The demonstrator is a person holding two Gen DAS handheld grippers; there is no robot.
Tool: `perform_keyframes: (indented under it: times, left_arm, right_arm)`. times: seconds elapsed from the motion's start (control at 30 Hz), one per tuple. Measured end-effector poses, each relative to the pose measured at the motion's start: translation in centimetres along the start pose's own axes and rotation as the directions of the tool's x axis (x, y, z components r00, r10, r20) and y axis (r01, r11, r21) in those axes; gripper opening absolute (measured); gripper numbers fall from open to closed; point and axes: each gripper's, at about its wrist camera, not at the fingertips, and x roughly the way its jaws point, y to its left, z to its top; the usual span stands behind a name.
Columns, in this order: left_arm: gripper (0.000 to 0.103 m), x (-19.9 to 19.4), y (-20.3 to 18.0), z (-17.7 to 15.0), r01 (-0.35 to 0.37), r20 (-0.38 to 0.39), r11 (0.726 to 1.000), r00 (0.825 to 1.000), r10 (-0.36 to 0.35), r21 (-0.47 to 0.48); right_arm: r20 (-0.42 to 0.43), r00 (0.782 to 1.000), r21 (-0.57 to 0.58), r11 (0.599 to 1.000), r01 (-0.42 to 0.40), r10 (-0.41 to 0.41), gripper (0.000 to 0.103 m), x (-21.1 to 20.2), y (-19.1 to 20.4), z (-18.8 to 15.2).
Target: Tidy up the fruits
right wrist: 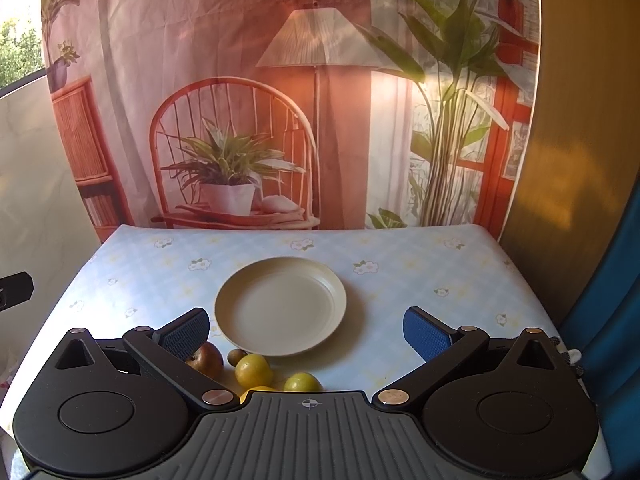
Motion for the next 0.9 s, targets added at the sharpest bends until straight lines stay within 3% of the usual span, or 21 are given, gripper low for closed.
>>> perform_keyframes:
  times: [0.5,0.73,0.9]
  left_arm:
    - [0.103,1.5,0.9,-0.5,-0.019,0.013,1.0,1.0,0.019,-0.02]
    - [0.103,4.0,3.2,-2.3,-0.022,-0.001,0.995,1.0,0.022,-0.095]
    - [0.102,6.0,3.3,-4.0,-0.012,-0.022,0.996,1.0,0.01,-0.084]
  right_arm:
    - [0.038,0.999,0.024,1.0,-0.011,0.01,0.103,1.1,-0.9,-0.8]
    - [0.169,0.984,0.026,0.997,-0.069,0.064,0.103,2.4,-2.0,-3.1]
    - [0.205,0.977,-0.016,0.999,-0.049,0.052,0.103,3.8,-2.0,-4.9]
